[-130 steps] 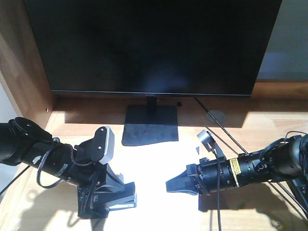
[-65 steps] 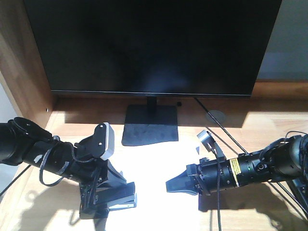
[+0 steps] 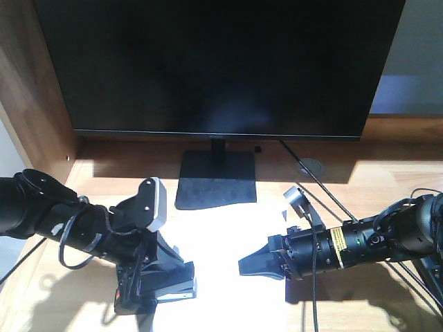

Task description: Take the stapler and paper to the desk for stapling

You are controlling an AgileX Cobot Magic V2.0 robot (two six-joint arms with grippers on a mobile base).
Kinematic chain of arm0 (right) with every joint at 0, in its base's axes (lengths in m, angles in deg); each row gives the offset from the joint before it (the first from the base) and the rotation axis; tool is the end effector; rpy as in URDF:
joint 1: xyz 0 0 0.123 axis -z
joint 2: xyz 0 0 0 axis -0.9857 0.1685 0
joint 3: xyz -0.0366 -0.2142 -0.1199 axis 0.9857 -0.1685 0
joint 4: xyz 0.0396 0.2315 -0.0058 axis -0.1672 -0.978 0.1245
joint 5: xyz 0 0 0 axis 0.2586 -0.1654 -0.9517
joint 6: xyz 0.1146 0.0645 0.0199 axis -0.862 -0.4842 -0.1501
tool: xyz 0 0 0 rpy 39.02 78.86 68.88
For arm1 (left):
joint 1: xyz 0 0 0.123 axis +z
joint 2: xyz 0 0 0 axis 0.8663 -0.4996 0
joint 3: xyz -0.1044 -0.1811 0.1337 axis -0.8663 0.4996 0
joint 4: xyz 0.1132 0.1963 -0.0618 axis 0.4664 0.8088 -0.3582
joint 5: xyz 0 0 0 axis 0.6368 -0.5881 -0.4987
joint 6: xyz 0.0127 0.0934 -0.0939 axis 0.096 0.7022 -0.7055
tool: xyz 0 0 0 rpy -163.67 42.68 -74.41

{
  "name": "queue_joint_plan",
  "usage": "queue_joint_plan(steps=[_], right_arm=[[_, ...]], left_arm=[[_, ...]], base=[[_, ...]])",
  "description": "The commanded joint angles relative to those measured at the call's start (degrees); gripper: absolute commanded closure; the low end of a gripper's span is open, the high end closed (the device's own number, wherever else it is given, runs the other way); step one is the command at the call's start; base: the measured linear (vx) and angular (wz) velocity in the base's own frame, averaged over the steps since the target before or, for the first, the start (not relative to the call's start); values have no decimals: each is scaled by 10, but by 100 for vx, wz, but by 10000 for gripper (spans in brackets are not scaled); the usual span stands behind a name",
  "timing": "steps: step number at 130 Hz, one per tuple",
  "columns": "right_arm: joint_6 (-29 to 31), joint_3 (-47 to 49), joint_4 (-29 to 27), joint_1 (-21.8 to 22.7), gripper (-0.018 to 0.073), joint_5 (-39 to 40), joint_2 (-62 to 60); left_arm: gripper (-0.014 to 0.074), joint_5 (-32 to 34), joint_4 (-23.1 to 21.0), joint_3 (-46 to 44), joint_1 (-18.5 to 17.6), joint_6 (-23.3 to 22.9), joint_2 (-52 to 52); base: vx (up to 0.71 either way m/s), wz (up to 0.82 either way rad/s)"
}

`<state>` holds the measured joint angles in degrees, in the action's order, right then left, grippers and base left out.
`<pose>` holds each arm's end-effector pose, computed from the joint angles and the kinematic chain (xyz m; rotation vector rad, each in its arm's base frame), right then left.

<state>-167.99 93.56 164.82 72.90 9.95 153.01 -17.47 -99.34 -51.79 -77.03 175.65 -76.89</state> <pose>0.2576 0.1530 0.0670 -0.2703 2.5011 1.5836 0.2570 -0.1732 0.1136 1.6048 1.8689 -0.7563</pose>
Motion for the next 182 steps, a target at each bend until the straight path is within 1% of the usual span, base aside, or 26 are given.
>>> queue_joint_plan(steps=[1, 33, 62, 88, 122, 139, 154, 182], right_arm=[[8, 9, -24, 0, 562, 36, -23], [8, 9, -28, 0, 562, 37, -23], [8, 9, -29, 0, 562, 37, -23], [8, 9, -29, 0, 562, 37, -23], [8, 9, -29, 0, 562, 37, -23], [8, 9, -29, 0, 562, 37, -23], [8, 9, -29, 0, 562, 37, -23], [8, 9, -29, 0, 562, 37, -23]], left_arm=[[603, -8, -25, -10, -7, 0, 21], [603, 7, -14, -10, -7, 1, 17], [603, -20, -15, -10, -7, 0, -30], [603, -17, -15, -10, -7, 1, -56], [603, 8, -9, -10, -7, -1, -59], [603, 9, -7, -10, -7, -1, -59], [603, 12, 5, -10, -7, -2, -59], [603, 17, 5, -10, -7, -4, -59]], base=[[0, 0], [0, 0], [0, 0], [0, 0], [0, 0], [0, 0], [0, 0], [0, 0]])
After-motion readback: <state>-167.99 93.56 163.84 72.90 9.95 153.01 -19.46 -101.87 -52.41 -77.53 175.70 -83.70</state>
